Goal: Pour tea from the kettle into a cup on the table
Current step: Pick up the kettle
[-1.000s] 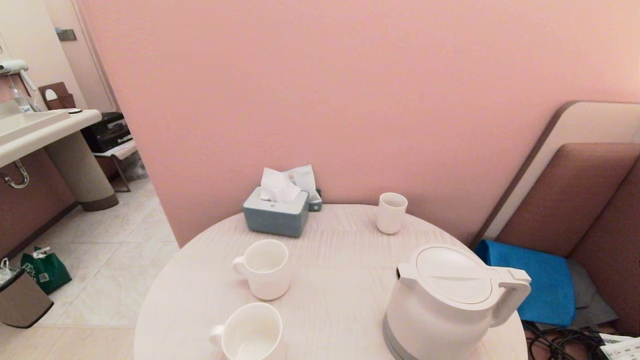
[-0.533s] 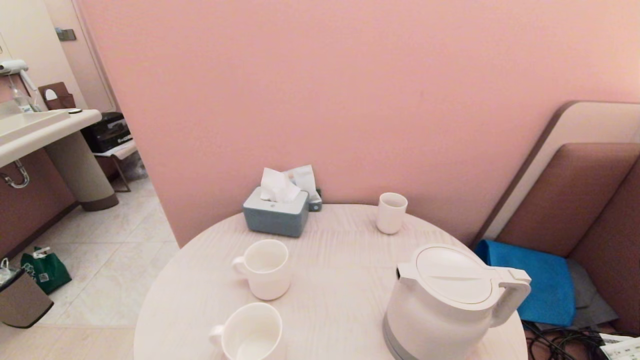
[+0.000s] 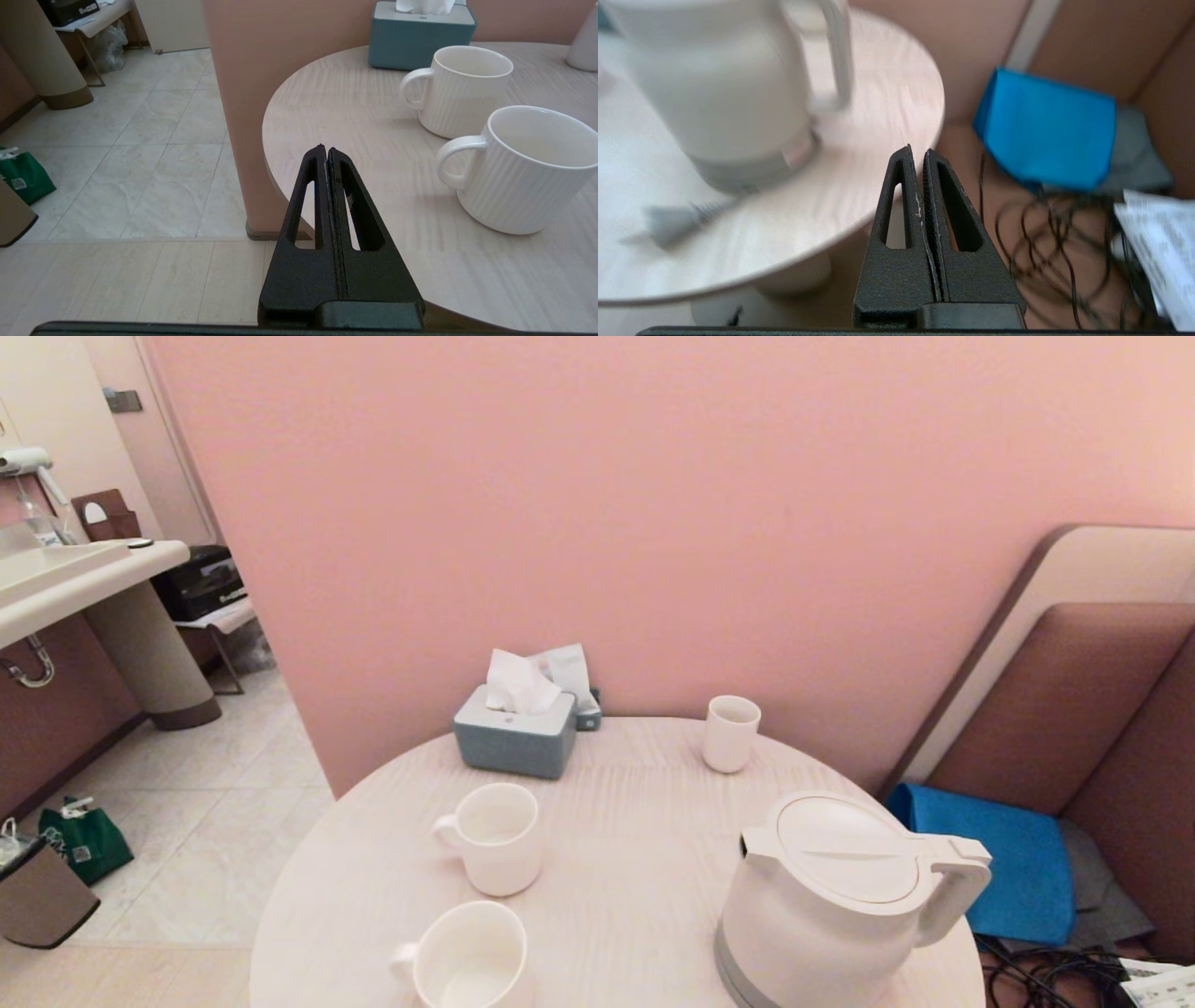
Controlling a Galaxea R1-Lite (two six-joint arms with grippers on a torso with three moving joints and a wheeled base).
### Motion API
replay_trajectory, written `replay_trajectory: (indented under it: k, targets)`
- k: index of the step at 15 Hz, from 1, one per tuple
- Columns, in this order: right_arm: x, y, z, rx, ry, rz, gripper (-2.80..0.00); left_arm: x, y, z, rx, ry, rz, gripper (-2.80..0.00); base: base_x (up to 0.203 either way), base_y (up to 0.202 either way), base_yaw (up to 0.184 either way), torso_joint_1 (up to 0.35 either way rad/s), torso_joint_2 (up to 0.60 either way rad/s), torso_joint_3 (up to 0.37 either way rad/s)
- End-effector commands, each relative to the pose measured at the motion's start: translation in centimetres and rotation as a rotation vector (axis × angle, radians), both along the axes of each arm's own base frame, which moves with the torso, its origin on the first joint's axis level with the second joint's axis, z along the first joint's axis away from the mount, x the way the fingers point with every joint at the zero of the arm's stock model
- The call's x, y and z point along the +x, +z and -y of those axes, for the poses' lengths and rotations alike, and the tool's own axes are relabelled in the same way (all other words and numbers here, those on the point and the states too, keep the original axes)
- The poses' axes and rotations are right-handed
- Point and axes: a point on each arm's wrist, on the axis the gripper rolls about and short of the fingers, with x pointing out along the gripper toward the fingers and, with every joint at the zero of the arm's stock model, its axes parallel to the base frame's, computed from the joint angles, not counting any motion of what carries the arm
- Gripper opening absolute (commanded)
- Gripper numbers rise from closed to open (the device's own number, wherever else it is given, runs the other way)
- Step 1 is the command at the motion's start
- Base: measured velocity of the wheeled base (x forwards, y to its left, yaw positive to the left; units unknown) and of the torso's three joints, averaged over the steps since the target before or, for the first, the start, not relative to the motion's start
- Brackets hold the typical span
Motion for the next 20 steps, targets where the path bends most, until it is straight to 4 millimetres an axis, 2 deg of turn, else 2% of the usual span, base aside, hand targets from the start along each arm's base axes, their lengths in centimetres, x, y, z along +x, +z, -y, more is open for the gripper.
replay_trajectory:
  k: [1, 4, 7, 9, 12, 15, 17, 20]
  targets:
    - [-0.2, 1.8, 0.0, 0.003, 0.016, 0.02, -2.8, 0.0, 0.0, 0.0, 0.0, 0.001, 0.0, -2.8, 0.0, 0.0, 0.0, 0.0, 0.0, 0.0]
    - [1.9, 5.7, -0.1, 0.009, 0.043, -0.051, -2.8, 0.0, 0.0, 0.0, 0.0, 0.001, 0.001, -2.8, 0.0, 0.0, 0.0, 0.0, 0.0, 0.0]
    - [6.3, 7.8, -0.2, 0.02, 0.069, -0.219, -2.8, 0.0, 0.0, 0.0, 0.0, 0.001, 0.0, -2.8, 0.0, 0.0, 0.0, 0.0, 0.0, 0.0]
    - [10.0, 7.5, -0.3, 0.045, 0.087, -0.401, -2.8, 0.0, 0.0, 0.0, 0.0, 0.001, -0.001, -2.8, 0.0, 0.0, 0.0, 0.0, 0.0, 0.0]
    - [13.8, 5.8, -0.4, 0.097, 0.087, -0.62, -2.8, 0.0, 0.0, 0.0, 0.0, 0.001, -0.001, -2.8, 0.0, 0.0, 0.0, 0.0, 0.0, 0.0]
    - [15.7, 4.0, -0.6, 0.116, 0.112, -0.785, -2.8, 0.0, 0.0, 0.0, 0.0, 0.001, 0.001, -2.8, 0.0, 0.0, 0.0, 0.0, 0.0, 0.0]
    - [16.7, 3.8, -0.8, 0.109, 0.144, -0.726, -2.8, 0.0, 0.0, 0.0, 0.0, 0.001, 0.001, -2.8, 0.0, 0.0, 0.0, 0.0, 0.0, 0.0]
    - [16.9, 4.0, -0.9, 0.097, 0.186, -0.658, -2.8, 0.0, 0.0, 0.0, 0.0, 0.001, 0.0, -2.8, 0.0, 0.0, 0.0, 0.0, 0.0, 0.0]
